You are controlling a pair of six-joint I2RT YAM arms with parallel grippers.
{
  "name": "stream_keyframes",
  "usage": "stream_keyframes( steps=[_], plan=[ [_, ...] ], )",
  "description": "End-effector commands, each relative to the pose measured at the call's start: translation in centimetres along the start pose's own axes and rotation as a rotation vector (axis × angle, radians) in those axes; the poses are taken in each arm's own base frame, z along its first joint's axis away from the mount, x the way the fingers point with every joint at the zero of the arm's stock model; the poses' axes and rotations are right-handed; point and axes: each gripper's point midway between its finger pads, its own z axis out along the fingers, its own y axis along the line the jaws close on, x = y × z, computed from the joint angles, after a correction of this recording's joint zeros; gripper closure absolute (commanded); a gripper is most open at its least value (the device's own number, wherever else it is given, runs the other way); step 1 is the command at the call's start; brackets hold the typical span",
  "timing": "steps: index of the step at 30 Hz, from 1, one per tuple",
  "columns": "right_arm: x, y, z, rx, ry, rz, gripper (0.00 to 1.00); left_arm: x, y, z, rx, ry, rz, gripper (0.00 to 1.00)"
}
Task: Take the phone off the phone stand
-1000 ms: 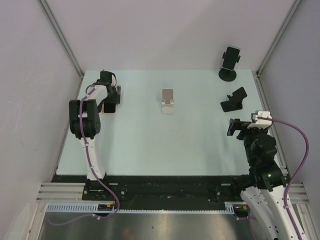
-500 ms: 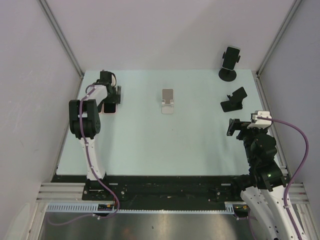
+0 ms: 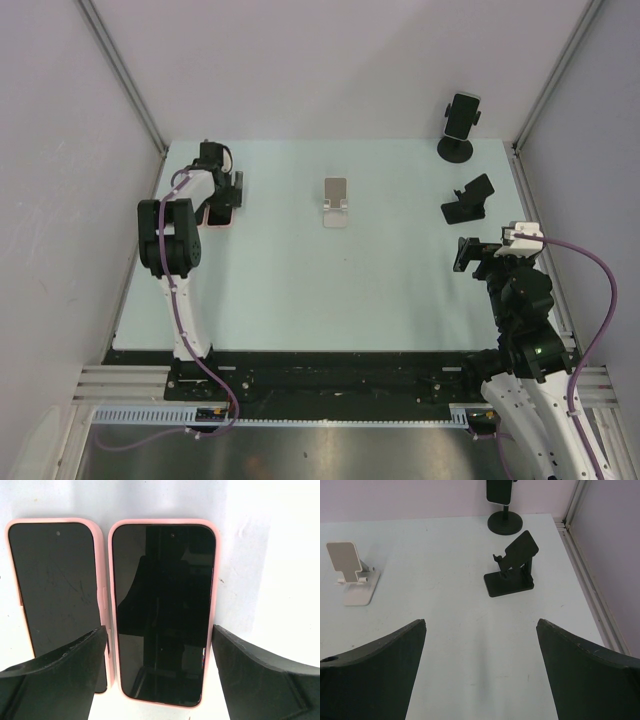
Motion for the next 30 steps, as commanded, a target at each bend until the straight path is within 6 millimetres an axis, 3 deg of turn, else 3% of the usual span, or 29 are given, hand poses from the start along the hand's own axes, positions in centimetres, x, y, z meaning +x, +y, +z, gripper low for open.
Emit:
stream_keyframes(
  steps=[1, 9, 24, 30],
  plan=[
    [-1.2, 0.3, 0.0, -0.012, -0.049, 0.015, 0.02, -1.7, 1.2, -1.5, -0.024, -0.049, 0.018, 0.11],
    [-1.2, 0.3, 0.0, -0.014, -0.049, 0.015, 0.02, -1.7, 2.3, -1.6, -0.089, -0.05, -0.018, 0.12],
    [-1.2, 0.3, -0.2, -0.015, -0.054, 0.016, 0.02, -1.1, 2.2, -1.5, -0.117, -0.041, -0.14, 0.12],
    [-1.3, 0.3, -0.3, -0.02, -0.058, 0.017, 0.02, -1.1, 1.8, -1.8, -0.097, -0.046, -0.162, 0.07]
  ],
)
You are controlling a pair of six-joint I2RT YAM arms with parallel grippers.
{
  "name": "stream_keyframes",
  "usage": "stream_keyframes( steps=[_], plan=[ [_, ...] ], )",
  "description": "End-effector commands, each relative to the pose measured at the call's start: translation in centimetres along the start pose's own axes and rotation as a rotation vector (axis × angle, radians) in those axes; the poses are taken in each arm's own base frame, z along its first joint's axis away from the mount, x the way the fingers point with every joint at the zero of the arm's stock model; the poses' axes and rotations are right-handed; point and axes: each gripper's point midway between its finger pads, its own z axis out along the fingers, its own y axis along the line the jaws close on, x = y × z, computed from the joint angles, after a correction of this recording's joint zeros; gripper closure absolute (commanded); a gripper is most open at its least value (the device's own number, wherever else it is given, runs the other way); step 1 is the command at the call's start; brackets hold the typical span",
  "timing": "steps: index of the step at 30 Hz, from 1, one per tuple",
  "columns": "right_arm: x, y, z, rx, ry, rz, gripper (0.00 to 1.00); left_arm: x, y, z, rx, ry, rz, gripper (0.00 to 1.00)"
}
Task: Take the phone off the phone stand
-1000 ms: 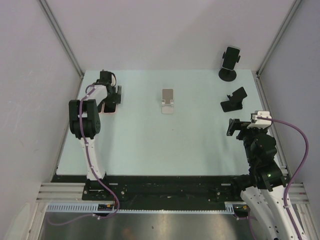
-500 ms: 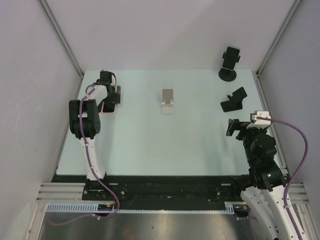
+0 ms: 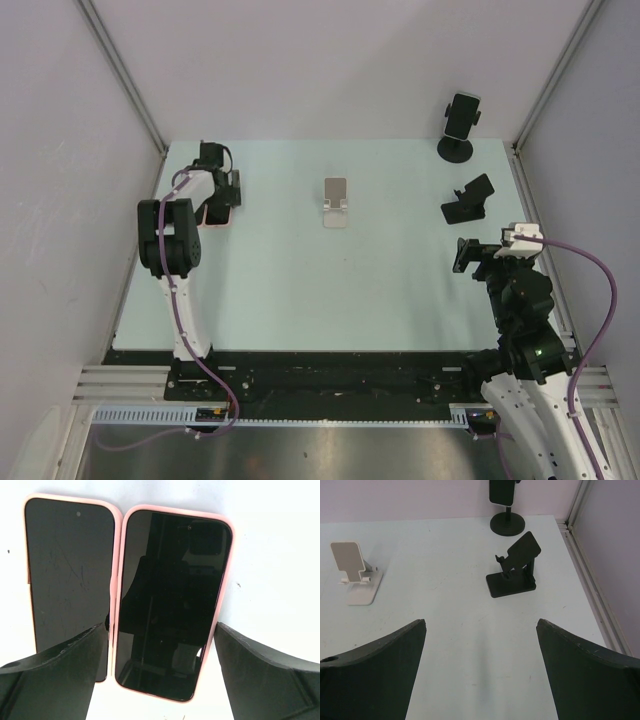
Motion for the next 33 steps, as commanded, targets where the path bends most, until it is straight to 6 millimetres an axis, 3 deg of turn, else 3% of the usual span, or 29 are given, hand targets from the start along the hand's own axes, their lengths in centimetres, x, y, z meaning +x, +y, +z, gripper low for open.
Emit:
stream_keyframes(
  steps=[1, 9, 13, 16, 17, 19, 20, 22, 23, 24, 25, 26, 29, 30, 32, 33],
  plan=[
    [-1.4, 0.2, -0.1, -0.009, -0.054, 0.016, 0.02, -1.6, 1.0, -1.9, -0.02, -0.053, -0.052, 0.01],
    [-1.6, 0.1, -0.3, -0.008, -0.063, 0.019, 0.02, -1.8, 0.2, -3.8, 0.048, -0.073, -0.073, 0.0],
    [-1.6, 0.3, -0.2, -0.018, -0.057, 0.017, 0.02, -2.8, -0.5, -6.2, 0.11, -0.113, -0.096, 0.0],
    [-1.5, 0.7, 0.2, -0.025, -0.019, 0.053, 0.02, -4.1, -0.9, -9.6, 0.173, -0.174, -0.123, 0.0],
    [-2.0, 0.8, 0.2, -0.023, -0.016, 0.07, 0.02, -5.1, -0.8, -11.8, 0.196, -0.218, -0.14, 0.0],
    [-1.1, 1.2, 1.0, -0.012, 0.048, 0.119, 0.01, -5.2, -1.2, -13.9, 0.239, -0.247, -0.145, 0.0],
    [-1.0, 1.2, 1.4, -0.001, 0.068, 0.141, 0.0, -5.8, -1.5, -16.4, 0.28, -0.293, -0.147, 0.0],
    [-0.4, 1.5, 2.4, 0.022, 0.132, 0.194, 0.0, -5.2, -1.8, -18.3, 0.306, -0.313, -0.153, 0.0],
    [-0.1, 1.4, 2.9, 0.04, 0.152, 0.209, 0.0, -5.8, -1.7, -21.2, 0.342, -0.37, -0.158, 0.0],
    [-0.3, 1.3, 3.2, 0.056, 0.167, 0.226, 0.0, -4.8, -1.9, -21.7, 0.361, -0.362, -0.16, 0.0],
    [0.1, 1.2, 3.7, 0.076, 0.187, 0.235, 0.0, -4.3, -3.3, -23.2, 0.409, -0.372, -0.149, 0.0],
    [1.0, 1.3, 4.5, 0.101, 0.228, 0.26, 0.0, -4.1, -3.6, -25.6, 0.45, -0.414, -0.144, 0.0],
    [1.8, 0.9, 6.6, 0.142, 0.271, 0.335, 0.0, -1.0, -4.6, -26.6, 0.478, -0.404, -0.1, 0.0],
    [1.5, 0.1, 7.5, 0.166, 0.253, 0.365, 0.0, -0.6, -4.6, -28.4, 0.493, -0.443, -0.088, 0.0],
    [2.0, 0.2, 8.8, 0.149, 0.268, 0.409, 0.02, 1.1, -4.8, -28.6, 0.505, -0.441, -0.06, 0.0],
    [2.4, -0.5, 10.0, 0.169, 0.265, 0.435, 0.03, 1.5, -4.8, -30.0, 0.532, -0.471, -0.047, 0.0]
  ],
)
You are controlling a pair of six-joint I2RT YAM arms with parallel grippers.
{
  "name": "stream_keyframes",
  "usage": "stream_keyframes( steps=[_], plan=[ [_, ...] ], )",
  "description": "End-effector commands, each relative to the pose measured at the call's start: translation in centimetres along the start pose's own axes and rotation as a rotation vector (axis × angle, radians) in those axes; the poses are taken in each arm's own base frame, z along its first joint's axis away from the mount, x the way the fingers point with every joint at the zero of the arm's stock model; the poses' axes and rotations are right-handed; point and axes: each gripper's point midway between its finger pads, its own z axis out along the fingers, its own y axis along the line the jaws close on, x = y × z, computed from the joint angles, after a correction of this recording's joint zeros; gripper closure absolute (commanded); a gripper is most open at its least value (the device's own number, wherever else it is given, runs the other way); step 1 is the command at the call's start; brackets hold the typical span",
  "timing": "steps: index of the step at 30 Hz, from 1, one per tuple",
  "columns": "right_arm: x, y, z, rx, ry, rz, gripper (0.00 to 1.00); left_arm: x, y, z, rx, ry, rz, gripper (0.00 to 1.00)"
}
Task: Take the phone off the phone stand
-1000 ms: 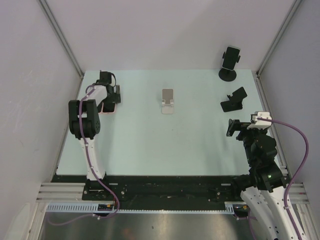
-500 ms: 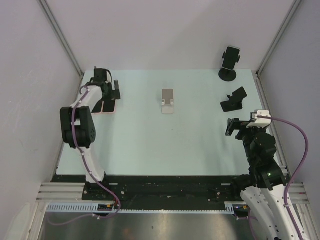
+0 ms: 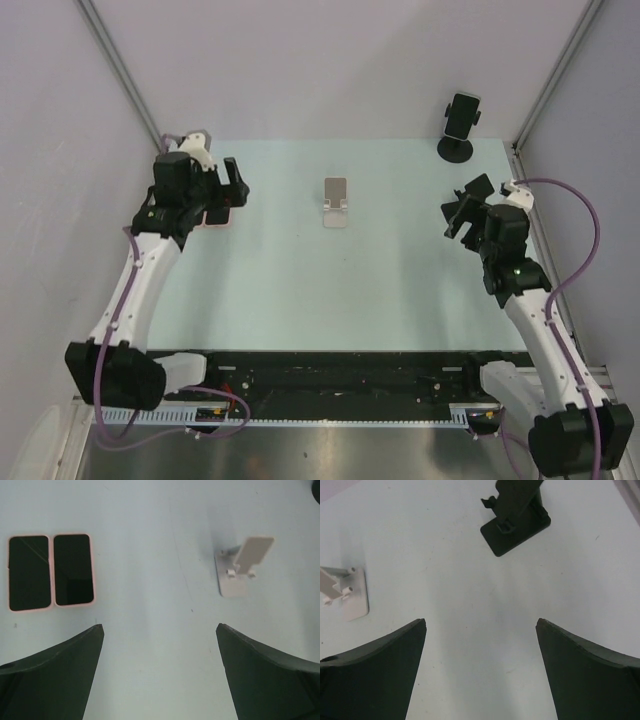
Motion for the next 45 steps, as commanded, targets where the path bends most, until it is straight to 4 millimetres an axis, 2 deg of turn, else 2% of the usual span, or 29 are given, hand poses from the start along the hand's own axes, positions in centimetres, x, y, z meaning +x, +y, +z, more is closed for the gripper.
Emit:
stream_keyframes(
  steps=[1, 2, 3, 4, 5, 6, 7, 8, 9, 10, 11, 12, 13, 14, 16, 21, 23, 25, 26, 27, 29, 30, 32, 35, 38, 39, 42, 43, 45],
  plan=[
    [-2.7, 0.6, 2.8, -0.03, -0.045, 0.168, 0.05, 2.3, -2.1, -2.7, 0.104, 0.002, 0.032, 0.0],
    [-2.7, 0.3, 3.6, -0.022, -0.044, 0.182, 0.07, 3.5, -2.2, -2.9, 0.113, 0.018, 0.04, 0.0],
    [-2.6, 0.2, 5.0, -0.016, -0.038, 0.208, 0.09, 3.1, -3.0, -4.3, 0.132, -0.033, 0.062, 0.0],
    [-2.6, 0.4, 5.5, -0.033, -0.034, 0.222, 0.12, 3.5, -3.1, -4.7, 0.137, -0.045, 0.08, 0.0],
    [-2.9, -0.6, 6.3, -0.012, -0.043, 0.244, 0.13, 4.8, -3.1, -4.7, 0.14, -0.029, 0.089, 0.0],
    [-3.3, -0.6, 7.1, -0.016, -0.061, 0.253, 0.14, 5.3, -3.5, -5.0, 0.148, -0.035, 0.103, 0.0],
    [-2.9, -1.3, 8.3, 0.0, -0.048, 0.262, 0.18, 5.4, -3.2, -5.5, 0.128, -0.055, 0.126, 0.0],
    [-2.5, -1.6, 9.1, 0.005, -0.038, 0.269, 0.19, 6.8, -2.8, -5.1, 0.109, -0.031, 0.143, 0.0],
    [-3.9, -1.6, 9.8, -0.017, -0.089, 0.282, 0.2, 7.4, -2.9, -4.9, 0.102, -0.027, 0.165, 0.0],
    [-3.2, -1.7, 11.0, -0.021, -0.071, 0.288, 0.23, 7.9, -2.3, -4.7, 0.066, -0.024, 0.18, 0.0],
    [-3.6, -2.4, 11.6, -0.015, -0.087, 0.295, 0.25, 9.1, -2.0, -4.3, 0.057, -0.001, 0.187, 0.0],
    [-4.6, -2.4, 12.2, -0.031, -0.128, 0.299, 0.27, 9.3, -2.3, -4.2, 0.066, -0.002, 0.193, 0.0],
    [-3.9, -2.7, 13.2, -0.036, -0.113, 0.291, 0.29, 9.6, -2.5, -4.1, 0.07, 0.006, 0.205, 0.0],
    [-4.9, -3.4, 13.7, -0.033, -0.156, 0.297, 0.3, 9.6, -2.2, -4.0, 0.043, 0.002, 0.216, 0.0],
    [-4.7, -3.5, 14.6, -0.076, -0.144, 0.296, 0.35, 9.9, -2.5, -4.0, 0.04, 0.008, 0.235, 0.0],
    [-4.1, -5.6, 17.3, -0.117, -0.15, 0.302, 0.38, 10.4, -2.2, -3.7, 0.013, 0.021, 0.25, 0.0],
    [-3.6, -5.7, 18.2, -0.167, -0.145, 0.309, 0.43, 10.6, -2.2, -3.6, 0.013, 0.029, 0.254, 0.0],
    [-3.6, -5.9, 18.6, -0.211, -0.14, 0.321, 0.48, 10.9, -2.3, -3.3, 0.016, 0.044, 0.256, 0.0],
    [-3.9, -5.9, 18.8, -0.227, -0.154, 0.314, 0.49, 11.0, -2.3, -3.2, 0.014, 0.046, 0.257, 0.0],
    [-3.2, -5.9, 19.3, -0.243, -0.136, 0.303, 0.5, 11.1, -2.2, -3.1, 0.012, 0.051, 0.259, 0.0],
    [-3.5, -5.9, 19.7, -0.256, -0.138, 0.289, 0.5, 11.3, -2.1, -2.9, 0.006, 0.059, 0.261, 0.0],
    [-3.1, -5.9, 20.0, -0.271, -0.122, 0.286, 0.51, 11.3, -2.1, -2.8, 0.004, 0.061, 0.262, 0.0],
    [-3.4, -5.9, 20.4, -0.282, -0.13, 0.283, 0.55, 11.6, -2.0, -2.6, 0.002, 0.075, 0.265, 0.0],
    [-3.3, -5.8, 20.9, -0.323, -0.128, 0.277, 0.62, 11.8, -2.0, -2.4, 0.001, 0.086, 0.266, 0.0],
    [-3.0, -5.4, 21.2, -0.367, -0.12, 0.268, 0.76, 12.0, -2.0, -2.2, 0.006, 0.095, 0.269, 0.0],
    [-2.9, -5.1, 21.1, -0.389, -0.114, 0.261, 0.86, 12.1, -2.0, -2.2, 0.007, 0.098, 0.267, 0.0],
    [-2.5, -3.9, 20.9, -0.457, -0.098, 0.239, 1.0, 12.1, -2.1, -2.2, 0.01, 0.097, 0.268, 0.0],
    [-2.6, -3.5, 20.8, -0.483, -0.099, 0.229, 1.0, 12.1, -2.1, -2.2, 0.01, 0.097, 0.268, 0.0],
    [-2.4, -1.2, 20.1, -0.589, -0.074, 0.197, 1.0, 12.2, -2.2, -2.2, 0.016, 0.101, 0.268, 0.0]
  ],
)
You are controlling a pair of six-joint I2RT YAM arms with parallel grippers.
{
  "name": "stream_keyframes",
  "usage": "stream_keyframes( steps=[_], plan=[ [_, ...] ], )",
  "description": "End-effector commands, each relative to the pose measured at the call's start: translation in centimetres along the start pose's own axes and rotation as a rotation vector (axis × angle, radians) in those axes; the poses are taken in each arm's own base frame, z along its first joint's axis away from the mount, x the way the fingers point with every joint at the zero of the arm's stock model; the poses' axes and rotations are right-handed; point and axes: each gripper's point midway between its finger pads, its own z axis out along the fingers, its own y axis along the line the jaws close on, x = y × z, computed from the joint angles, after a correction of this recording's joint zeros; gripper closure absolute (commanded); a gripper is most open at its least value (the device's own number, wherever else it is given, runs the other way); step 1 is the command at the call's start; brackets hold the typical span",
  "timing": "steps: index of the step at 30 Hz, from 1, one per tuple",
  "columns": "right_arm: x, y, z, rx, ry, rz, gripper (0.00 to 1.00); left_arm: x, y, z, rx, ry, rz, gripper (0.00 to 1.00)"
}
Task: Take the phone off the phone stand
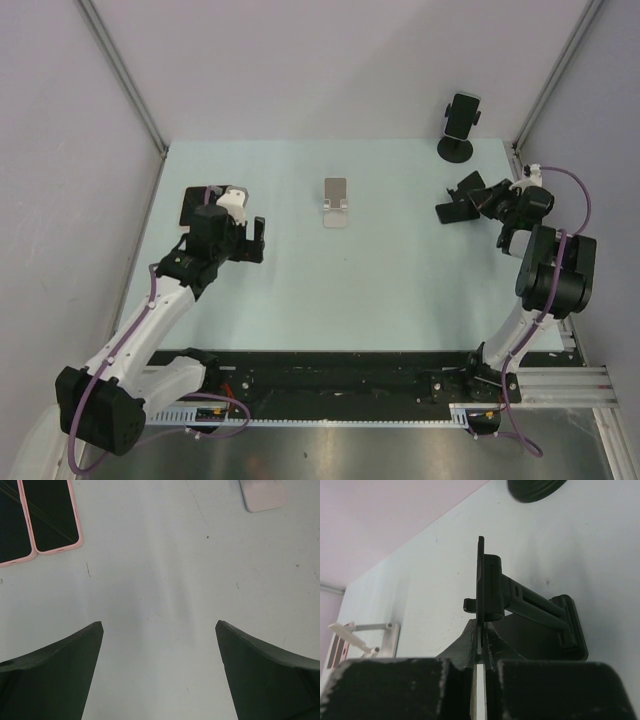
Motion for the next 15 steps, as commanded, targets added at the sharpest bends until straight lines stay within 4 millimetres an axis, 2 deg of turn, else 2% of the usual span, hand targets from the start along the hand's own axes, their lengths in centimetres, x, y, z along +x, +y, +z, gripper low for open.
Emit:
stream_keyframes(
  steps=[1, 2, 4, 6, 7, 9, 11, 12, 13, 14, 15],
  plan=[
    [-0.8, 5.4, 0.8, -0.257, 0.022, -0.111, 1.0, -0.6, -0.3, 0.1, 0.012, -0.028, 0.028, 0.0],
    [0.3, 6.9, 0.8, -0.328, 0.063, -0.119, 1.0, -0.6, -0.4, 0.2, 0.018, -0.026, 0.027, 0.0],
    [0.4, 9.0, 1.1, -0.406, 0.083, -0.144, 1.0, -0.6, -0.4, 0.2, 0.021, -0.024, 0.027, 0.0],
    [2.1, 11.1, 1.4, -0.494, 0.141, -0.159, 1.0, -0.6, -0.4, 0.2, 0.021, -0.026, 0.027, 0.0],
    [1.9, 12.1, 1.7, -0.526, 0.147, -0.173, 1.0, -0.4, -0.4, 0.3, 0.021, -0.018, 0.027, 0.0],
    [3.6, 13.9, 2.0, -0.603, 0.205, -0.18, 1.0, -0.3, -0.5, 0.5, 0.026, -0.012, 0.028, 0.0],
    [4.1, 15.9, 2.0, -0.691, 0.233, -0.208, 1.0, -0.1, -0.6, 0.6, 0.029, -0.006, 0.029, 0.0],
    [4.9, 16.2, 2.3, -0.716, 0.257, -0.205, 1.0, -0.1, -0.6, 0.6, 0.031, -0.004, 0.028, 0.0],
    [5.9, 17.4, 2.4, -0.758, 0.284, -0.212, 1.0, 0.0, -0.6, 0.7, 0.032, -0.001, 0.029, 0.0],
    [6.1, 18.5, 2.3, -0.812, 0.304, -0.231, 1.0, 0.0, -0.7, 0.7, 0.032, 0.001, 0.029, 0.0],
    [7.1, 18.6, 2.6, -0.836, 0.33, -0.23, 1.0, 0.1, -0.7, 0.8, 0.033, 0.004, 0.031, 0.0]
  ],
)
